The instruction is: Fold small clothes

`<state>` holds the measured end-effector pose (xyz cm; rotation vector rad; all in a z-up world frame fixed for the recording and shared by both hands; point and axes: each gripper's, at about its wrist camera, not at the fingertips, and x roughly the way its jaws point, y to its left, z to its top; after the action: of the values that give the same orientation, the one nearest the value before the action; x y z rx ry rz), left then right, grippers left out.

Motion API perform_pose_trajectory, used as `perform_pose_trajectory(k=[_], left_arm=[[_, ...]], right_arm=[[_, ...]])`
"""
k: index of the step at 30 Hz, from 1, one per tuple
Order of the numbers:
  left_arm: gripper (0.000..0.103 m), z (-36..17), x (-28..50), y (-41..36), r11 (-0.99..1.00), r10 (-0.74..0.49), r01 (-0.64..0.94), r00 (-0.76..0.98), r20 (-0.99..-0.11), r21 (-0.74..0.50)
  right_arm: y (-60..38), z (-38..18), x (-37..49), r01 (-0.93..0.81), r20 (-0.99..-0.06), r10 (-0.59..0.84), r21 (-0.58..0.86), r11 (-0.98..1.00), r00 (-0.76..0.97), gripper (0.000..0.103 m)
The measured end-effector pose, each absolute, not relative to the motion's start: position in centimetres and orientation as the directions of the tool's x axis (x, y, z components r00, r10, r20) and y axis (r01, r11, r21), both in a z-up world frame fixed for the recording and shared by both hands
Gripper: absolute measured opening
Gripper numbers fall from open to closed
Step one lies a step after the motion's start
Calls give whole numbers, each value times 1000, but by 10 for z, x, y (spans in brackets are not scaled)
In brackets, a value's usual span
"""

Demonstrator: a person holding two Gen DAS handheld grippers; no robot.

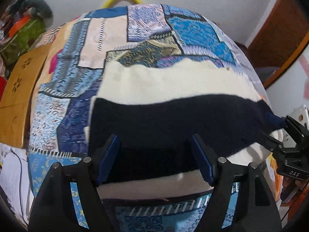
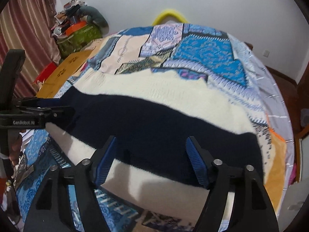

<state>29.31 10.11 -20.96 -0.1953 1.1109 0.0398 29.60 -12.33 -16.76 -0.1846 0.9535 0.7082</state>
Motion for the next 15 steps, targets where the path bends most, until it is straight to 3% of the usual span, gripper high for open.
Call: perform_pose_trajectory(k=[9,11,15], left_arm=[[80,-234,294,115,985,-48,-133,415,-909,-112],[80,-233,291,115,990,-16,-123,425,-905,-75],[80,-234,286,119,992,-3,-116,427,-904,-58]], right_arm=[[-146,-195,306,-595,-837,438,176,784,330,74],[-158,-197,307,-567,-844,421,178,804,332,83],[-181,-201,310,-514,-849,418,215,831,322,84]])
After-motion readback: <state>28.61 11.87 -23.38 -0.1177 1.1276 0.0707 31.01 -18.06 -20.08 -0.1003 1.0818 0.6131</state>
